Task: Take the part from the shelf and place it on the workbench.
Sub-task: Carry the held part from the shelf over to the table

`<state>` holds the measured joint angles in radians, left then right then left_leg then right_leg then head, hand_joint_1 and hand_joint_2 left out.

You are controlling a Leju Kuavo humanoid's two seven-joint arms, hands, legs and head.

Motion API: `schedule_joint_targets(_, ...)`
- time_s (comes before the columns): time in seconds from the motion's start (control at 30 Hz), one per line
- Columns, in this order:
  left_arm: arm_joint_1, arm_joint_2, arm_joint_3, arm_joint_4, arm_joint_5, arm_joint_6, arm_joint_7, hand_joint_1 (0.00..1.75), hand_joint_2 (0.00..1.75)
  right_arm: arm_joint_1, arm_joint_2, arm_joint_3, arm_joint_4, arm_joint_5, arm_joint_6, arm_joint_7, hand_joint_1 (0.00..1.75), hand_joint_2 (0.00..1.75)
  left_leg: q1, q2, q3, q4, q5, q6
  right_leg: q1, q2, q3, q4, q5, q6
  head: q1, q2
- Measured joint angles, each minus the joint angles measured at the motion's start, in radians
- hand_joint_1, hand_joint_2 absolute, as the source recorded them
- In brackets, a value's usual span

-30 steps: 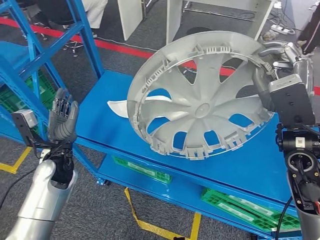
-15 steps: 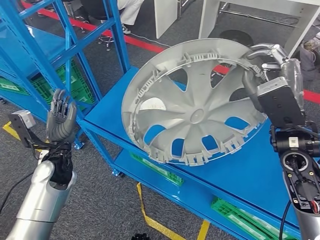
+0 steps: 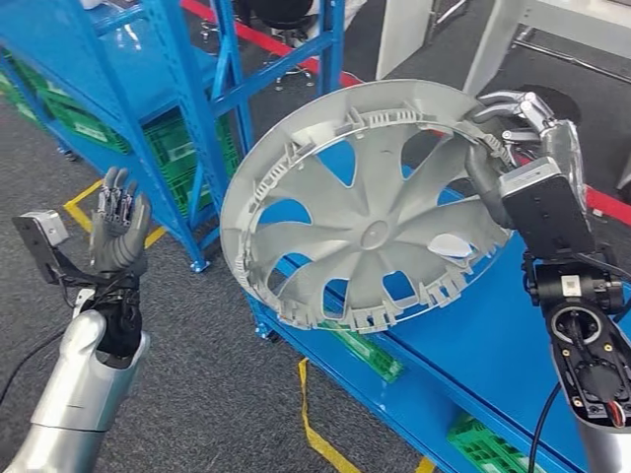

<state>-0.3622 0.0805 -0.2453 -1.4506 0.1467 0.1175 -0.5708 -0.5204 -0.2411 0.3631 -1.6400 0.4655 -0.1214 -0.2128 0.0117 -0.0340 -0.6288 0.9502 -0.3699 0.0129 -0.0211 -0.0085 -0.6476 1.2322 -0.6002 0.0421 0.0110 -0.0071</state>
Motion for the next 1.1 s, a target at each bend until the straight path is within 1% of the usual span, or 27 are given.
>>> schedule_joint_targets(0.03, 0.000, 0.000, 0.000, 0.000, 0.001, 0.001, 0.000, 0.00, 1.75, 0.002, 0.000, 0.002, 0.000, -0.004, 0.002, 0.000, 1.75, 1.75, -0.002, -0.014, 0.001, 0.001, -0.001, 0.001, 0.002, 0.004, -0.025, 0.038, -0.002, -0.002, 0.005, 0.000)
schedule_joint_targets(0.07, 0.000, 0.000, 0.000, 0.000, 0.002, 0.003, 0.000, 0.00, 1.75, 0.003, 0.000, 0.003, 0.000, -0.007, 0.004, 0.000, 1.75, 1.75, -0.004, -0.029, 0.002, 0.002, -0.001, 0.002, 0.003, 0.007, -0.031, 0.035, 0.016, -0.006, 0.009, 0.000)
schedule_joint_targets(0.1, -0.001, 0.000, 0.000, 0.000, 0.003, 0.005, 0.000, 0.00, 1.75, 0.003, 0.000, 0.004, 0.000, -0.010, 0.006, -0.001, 1.75, 1.75, -0.005, -0.044, 0.004, 0.004, -0.002, 0.002, 0.004, 0.012, -0.018, -0.010, 0.053, -0.011, 0.012, 0.000)
schedule_joint_targets(0.17, -0.005, 0.000, 0.000, 0.000, 0.005, 0.010, -0.001, 0.00, 1.75, 0.002, 0.000, 0.005, 0.000, -0.014, 0.006, -0.005, 1.75, 1.75, -0.006, -0.071, 0.005, 0.006, -0.004, -0.001, 0.003, 0.059, 0.035, -0.152, 0.134, -0.023, 0.017, 0.000)
schedule_joint_targets(0.2, -0.007, 0.000, 0.000, 0.000, 0.006, 0.011, -0.001, 0.00, 1.75, 0.001, 0.000, 0.005, 0.000, -0.016, 0.006, -0.008, 1.75, 1.75, -0.004, -0.083, 0.002, 0.008, -0.003, -0.004, 0.002, 0.083, 0.060, -0.210, 0.157, -0.026, 0.018, 0.000)
schedule_joint_targets(0.23, -0.008, 0.000, 0.000, 0.000, 0.007, 0.013, -0.002, 0.00, 1.75, 0.000, 0.000, 0.005, 0.000, -0.017, 0.005, -0.010, 1.75, 1.75, -0.001, -0.095, -0.004, 0.008, -0.001, -0.009, 0.003, 0.101, 0.074, -0.243, 0.165, -0.029, 0.019, 0.000)
schedule_joint_targets(0.27, -0.009, 0.001, 0.000, 0.001, 0.008, 0.014, -0.002, 0.00, 1.75, -0.001, 0.000, 0.006, 0.000, -0.018, 0.005, -0.011, 1.75, 1.75, 0.002, -0.108, -0.009, 0.007, 0.002, -0.015, 0.004, 0.103, 0.081, -0.254, 0.160, -0.029, 0.019, 0.000)
schedule_joint_targets(0.3, -0.008, 0.001, 0.000, 0.000, 0.009, 0.014, -0.002, 0.00, 1.75, -0.002, 0.000, 0.006, 0.000, -0.018, 0.005, -0.011, 1.75, 1.75, 0.004, -0.122, -0.013, 0.005, 0.007, -0.023, 0.004, 0.091, 0.087, -0.263, 0.160, -0.031, 0.021, 0.000)
schedule_joint_targets(0.33, -0.007, 0.002, 0.000, 0.000, 0.010, 0.015, -0.003, 0.00, 1.75, -0.003, 0.000, 0.007, 0.000, -0.019, 0.005, -0.012, 1.75, 1.75, 0.003, -0.118, -0.016, 0.005, 0.007, -0.029, 0.003, 0.077, 0.092, -0.270, 0.162, -0.034, 0.021, 0.000)
schedule_joint_targets(0.37, -0.008, 0.003, 0.000, 0.000, 0.010, 0.015, -0.003, 0.00, 1.75, -0.004, 0.000, 0.008, -0.001, -0.019, 0.005, -0.012, 1.75, 1.75, -0.001, -0.098, -0.023, 0.017, -0.001, -0.034, 0.000, 0.062, 0.098, -0.277, 0.165, -0.039, 0.016, 0.000)
schedule_joint_targets(0.4, -0.011, 0.004, 0.000, 0.000, 0.011, 0.016, -0.003, 0.00, 1.75, -0.004, 0.000, 0.008, -0.001, -0.019, 0.005, -0.013, 1.75, 1.75, -0.005, -0.066, -0.039, 0.050, -0.019, -0.039, -0.002, 0.047, 0.104, -0.284, 0.168, -0.043, 0.009, 0.000)
schedule_joint_targets(0.43, -0.013, 0.004, 0.000, 0.000, 0.011, 0.016, -0.004, 0.00, 1.75, -0.005, 0.000, 0.008, -0.002, -0.019, 0.004, -0.013, 1.75, 1.75, -0.005, -0.025, -0.067, 0.105, -0.047, -0.042, -0.002, 0.032, 0.108, -0.288, 0.169, -0.046, 0.003, 0.000)
schedule_joint_targets(0.47, -0.015, 0.005, 0.000, 0.000, 0.012, 0.016, -0.004, 0.00, 1.75, -0.004, 0.000, 0.008, -0.002, -0.019, 0.004, -0.013, 1.75, 1.75, -0.004, 0.003, -0.104, 0.176, -0.078, -0.046, -0.001, 0.018, 0.109, -0.289, 0.168, -0.048, -0.004, 0.000)
schedule_joint_targets(0.5, -0.014, 0.005, 0.000, 0.000, 0.012, 0.016, -0.004, 0.00, 1.75, -0.004, 0.000, 0.009, -0.003, -0.019, 0.004, -0.014, 1.75, 1.75, -0.001, 0.018, -0.141, 0.245, -0.103, -0.049, 0.000, 0.003, 0.109, -0.289, 0.168, -0.049, -0.008, 0.000)
schedule_joint_targets(0.53, -0.013, 0.005, 0.000, 0.001, 0.013, 0.016, -0.004, 0.00, 1.75, -0.002, 0.000, 0.009, -0.003, -0.019, 0.003, -0.014, 1.75, 1.75, 0.002, 0.025, -0.166, 0.288, -0.113, -0.051, 0.001, -0.011, 0.110, -0.289, 0.166, -0.049, -0.012, 0.000)
schedule_joint_targets(0.57, -0.012, 0.005, 0.000, 0.002, 0.013, 0.016, -0.005, 0.00, 1.75, -0.001, 0.000, 0.010, -0.003, -0.019, 0.003, -0.014, 1.75, 1.75, 0.004, 0.028, -0.170, 0.293, -0.105, -0.053, 0.001, -0.026, 0.110, -0.289, 0.165, -0.048, -0.017, 0.000)
schedule_joint_targets(0.6, -0.012, 0.005, 0.000, 0.002, 0.014, 0.016, -0.007, 0.00, 1.75, 0.000, 0.000, 0.010, -0.003, -0.019, 0.002, -0.014, 1.75, 1.75, 0.006, 0.033, -0.151, 0.255, -0.080, -0.054, 0.001, -0.039, 0.112, -0.289, 0.162, -0.046, -0.022, 0.000)
schedule_joint_targets(0.67, -0.017, 0.006, 0.000, 0.003, 0.014, 0.016, -0.014, 0.00, 1.75, 0.000, 0.000, 0.009, -0.003, -0.019, -0.001, -0.015, 1.75, 1.75, 0.005, 0.071, -0.071, 0.109, -0.020, -0.052, 0.003, -0.062, 0.118, -0.287, 0.155, -0.038, -0.032, 0.000)
schedule_joint_targets(0.73, -0.023, 0.005, 0.000, 0.004, 0.014, 0.016, -0.021, 0.00, 1.75, -0.001, 0.000, 0.008, -0.003, -0.020, -0.002, -0.016, 1.75, 1.75, -0.001, 0.099, -0.018, 0.013, 0.007, -0.042, 0.010, -0.082, 0.122, -0.285, 0.146, -0.027, -0.034, 0.000)
schedule_joint_targets(0.77, -0.024, 0.005, 0.000, 0.004, 0.015, 0.016, -0.023, 0.00, 1.75, -0.002, 0.000, 0.007, -0.003, -0.021, -0.002, -0.017, 1.75, 1.75, -0.005, 0.098, -0.013, 0.001, 0.006, -0.036, 0.013, -0.092, 0.124, -0.285, 0.142, -0.022, -0.031, 0.000)
schedule_joint_targets(0.83, -0.023, 0.005, 0.000, 0.005, 0.015, 0.017, -0.026, 0.00, 1.75, -0.003, 0.000, 0.006, -0.003, -0.024, -0.001, -0.020, 1.75, 1.75, -0.006, 0.073, -0.012, 0.001, 0.005, -0.022, 0.011, -0.103, 0.130, -0.285, 0.134, -0.011, -0.024, 0.000)
schedule_joint_targets(0.9, -0.022, 0.005, 0.000, 0.005, 0.015, 0.019, -0.028, 0.00, 1.75, -0.003, 0.001, 0.006, -0.003, -0.027, 0.002, -0.021, 1.75, 1.75, -0.004, 0.050, -0.006, -0.003, 0.006, -0.009, 0.003, -0.068, 0.114, -0.241, 0.101, -0.004, -0.018, 0.000)
schedule_joint_targets(0.97, -0.021, 0.004, 0.000, 0.005, 0.014, 0.021, -0.029, 0.00, 1.75, -0.002, 0.001, 0.003, -0.003, -0.029, 0.004, -0.022, 1.75, 1.75, -0.003, 0.027, -0.001, -0.005, 0.004, -0.001, 0.002, -0.015, 0.052, -0.108, 0.037, -0.003, -0.006, 0.000)
schedule_joint_targets(1.0, -0.018, 0.003, 0.000, 0.005, 0.014, 0.021, -0.029, 0.00, 1.75, 0.000, 0.001, 0.002, -0.003, -0.029, 0.005, -0.022, 1.75, 1.75, -0.005, 0.014, 0.000, -0.005, 0.003, 0.002, 0.004, -0.003, 0.012, -0.031, 0.011, -0.004, 0.002, 0.000)
schedule_joint_targets(1.03, -0.015, 0.003, 0.000, 0.005, 0.014, 0.021, -0.029, 0.00, 1.75, 0.001, 0.001, 0.002, -0.003, -0.029, 0.005, -0.021, 1.75, 1.75, -0.006, 0.000, 0.001, -0.004, 0.003, 0.003, 0.005, 0.003, -0.020, 0.025, -0.002, -0.005, 0.007, 0.000)
schedule_joint_targets(1.07, -0.013, 0.003, 0.000, 0.005, 0.014, 0.021, -0.029, 0.00, 1.75, 0.003, 0.001, 0.001, -0.003, -0.030, 0.006, -0.021, 1.75, 1.75, -0.008, -0.015, 0.002, -0.004, 0.002, 0.004, 0.007, 0.006, -0.036, 0.042, 0.008, -0.008, 0.011, 0.000)
schedule_joint_targets(1.1, -0.011, 0.002, 0.000, 0.005, 0.014, 0.021, -0.029, 0.00, 1.75, 0.003, 0.001, 0.001, -0.003, -0.030, 0.006, -0.021, 1.75, 1.75, -0.010, -0.030, 0.005, -0.003, 0.001, 0.004, 0.008, 0.010, -0.032, 0.016, 0.037, -0.013, 0.014, 0.000)
